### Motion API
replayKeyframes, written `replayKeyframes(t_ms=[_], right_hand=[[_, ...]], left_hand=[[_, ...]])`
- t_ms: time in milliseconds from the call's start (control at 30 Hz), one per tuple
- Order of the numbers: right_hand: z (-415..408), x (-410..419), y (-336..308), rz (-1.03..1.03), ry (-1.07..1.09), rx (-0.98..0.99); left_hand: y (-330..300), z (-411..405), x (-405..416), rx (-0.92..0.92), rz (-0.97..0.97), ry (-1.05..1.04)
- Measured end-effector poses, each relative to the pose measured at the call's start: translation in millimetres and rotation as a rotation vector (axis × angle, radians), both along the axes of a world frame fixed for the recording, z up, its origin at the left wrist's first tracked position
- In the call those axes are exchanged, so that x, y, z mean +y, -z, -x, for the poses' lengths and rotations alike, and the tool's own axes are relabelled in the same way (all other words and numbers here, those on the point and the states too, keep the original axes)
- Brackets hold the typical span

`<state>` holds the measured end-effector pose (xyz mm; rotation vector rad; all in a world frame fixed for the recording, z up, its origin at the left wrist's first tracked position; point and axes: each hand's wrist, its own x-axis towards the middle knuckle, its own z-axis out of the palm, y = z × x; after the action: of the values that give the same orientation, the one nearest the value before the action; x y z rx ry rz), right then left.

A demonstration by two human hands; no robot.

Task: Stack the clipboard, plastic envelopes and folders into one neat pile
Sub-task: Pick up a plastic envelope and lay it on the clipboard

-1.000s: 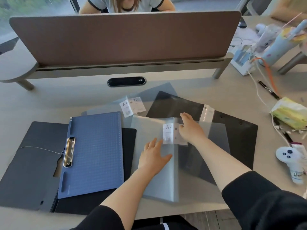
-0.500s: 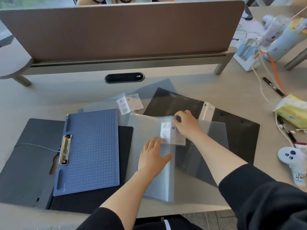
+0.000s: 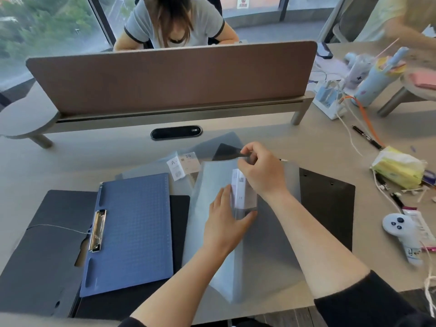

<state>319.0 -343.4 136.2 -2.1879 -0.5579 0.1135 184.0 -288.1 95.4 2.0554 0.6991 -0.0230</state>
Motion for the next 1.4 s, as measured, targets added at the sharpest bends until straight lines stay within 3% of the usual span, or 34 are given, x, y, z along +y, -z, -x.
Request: replayKeyframes(t_ms=[400,533,667,900,1067,1200,1400], right_hand=[[45.5,56.7,-76.0,-0.256,-0.111,-0.107],[54.7,73.4,-77.3,-0.322,-0.159,-0.106],[52.1,77.6,-68.8,-0.404,-0.033,-0.068],[36.8,73.5,-32.7,-0.344,0.122,0.313],[40.6,67.0,-1.5,-0.387,0.025,0.647],[50.4,61.2,22.0,-0.489,-0.125,0.827],[64.9,64.7,31.5,-0.588,-0.15,0.995]], left_hand=[[-68.2,22.3,47.9,-0.363,0.292,-0.283],[-81.2,29.4,75.6,-0.436,0.302,-0.29],[-94.2,37.9,110.6,-0.525,0.278,-0.315],[-103.1,53.7,166.7,-0.586,0.391,-0.389],[-91.3,66.0,196.3,-0.584,0.559,-0.442],[-74.2,77.9,219.7,-0.526,0.704,-0.425],[-47.9,88.0,241.2,-0.44,0.838,-0.409]])
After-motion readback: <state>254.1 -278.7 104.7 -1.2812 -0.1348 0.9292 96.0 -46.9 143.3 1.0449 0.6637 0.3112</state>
